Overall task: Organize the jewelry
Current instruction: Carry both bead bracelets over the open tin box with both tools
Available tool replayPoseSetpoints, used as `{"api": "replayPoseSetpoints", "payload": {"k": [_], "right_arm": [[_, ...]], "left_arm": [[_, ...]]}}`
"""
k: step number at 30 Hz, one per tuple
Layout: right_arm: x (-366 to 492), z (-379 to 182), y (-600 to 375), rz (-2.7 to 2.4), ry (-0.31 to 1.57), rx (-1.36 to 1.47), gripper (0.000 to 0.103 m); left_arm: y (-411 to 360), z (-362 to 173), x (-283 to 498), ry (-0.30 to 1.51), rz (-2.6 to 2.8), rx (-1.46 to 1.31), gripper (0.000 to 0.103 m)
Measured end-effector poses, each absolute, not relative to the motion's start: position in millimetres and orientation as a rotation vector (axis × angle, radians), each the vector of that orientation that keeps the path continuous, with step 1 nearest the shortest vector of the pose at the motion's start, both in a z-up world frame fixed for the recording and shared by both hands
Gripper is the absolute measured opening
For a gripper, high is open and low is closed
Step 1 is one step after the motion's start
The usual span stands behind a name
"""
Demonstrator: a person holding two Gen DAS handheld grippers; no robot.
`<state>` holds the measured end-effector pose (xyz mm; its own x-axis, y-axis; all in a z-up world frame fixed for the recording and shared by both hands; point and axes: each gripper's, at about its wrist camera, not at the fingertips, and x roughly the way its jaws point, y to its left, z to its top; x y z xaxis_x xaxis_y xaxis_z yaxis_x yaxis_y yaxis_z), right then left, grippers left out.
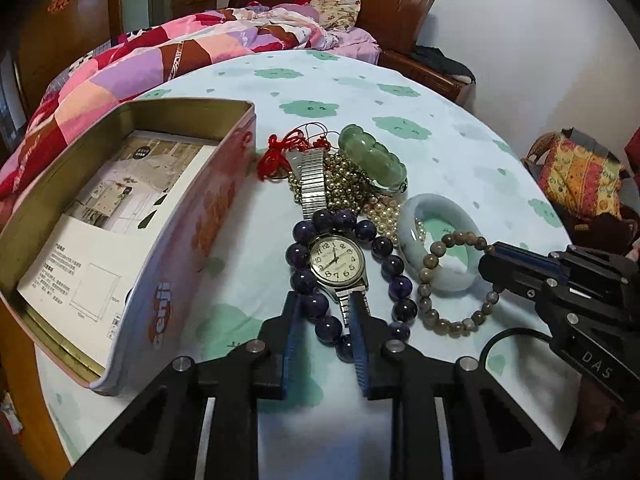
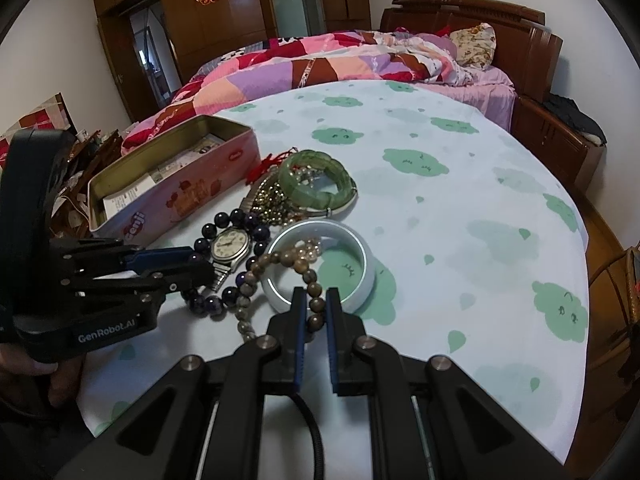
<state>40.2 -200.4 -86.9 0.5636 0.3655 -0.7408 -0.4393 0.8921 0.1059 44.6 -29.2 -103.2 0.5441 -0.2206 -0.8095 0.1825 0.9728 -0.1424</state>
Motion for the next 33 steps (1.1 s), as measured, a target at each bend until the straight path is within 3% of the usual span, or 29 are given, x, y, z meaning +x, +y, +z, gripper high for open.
{"api": "replayPoseSetpoints", "payload": {"k": [2, 17, 33], "right_arm": [[40, -85, -201, 0.473, 0.842, -0.094, 0.011], [37, -45, -209, 0.482, 0.738, -0.063, 0.011], [63, -15, -181, 0.571, 0.723, -0.087, 0.011]], "left_arm": [[-29, -99, 43, 0.944, -0.235, -0.04, 0.013], [-22, -20, 20, 0.701, -0.265, -0.055, 0.013], [17, 16, 29, 0.615, -0.2, -0.087, 0.013]]}}
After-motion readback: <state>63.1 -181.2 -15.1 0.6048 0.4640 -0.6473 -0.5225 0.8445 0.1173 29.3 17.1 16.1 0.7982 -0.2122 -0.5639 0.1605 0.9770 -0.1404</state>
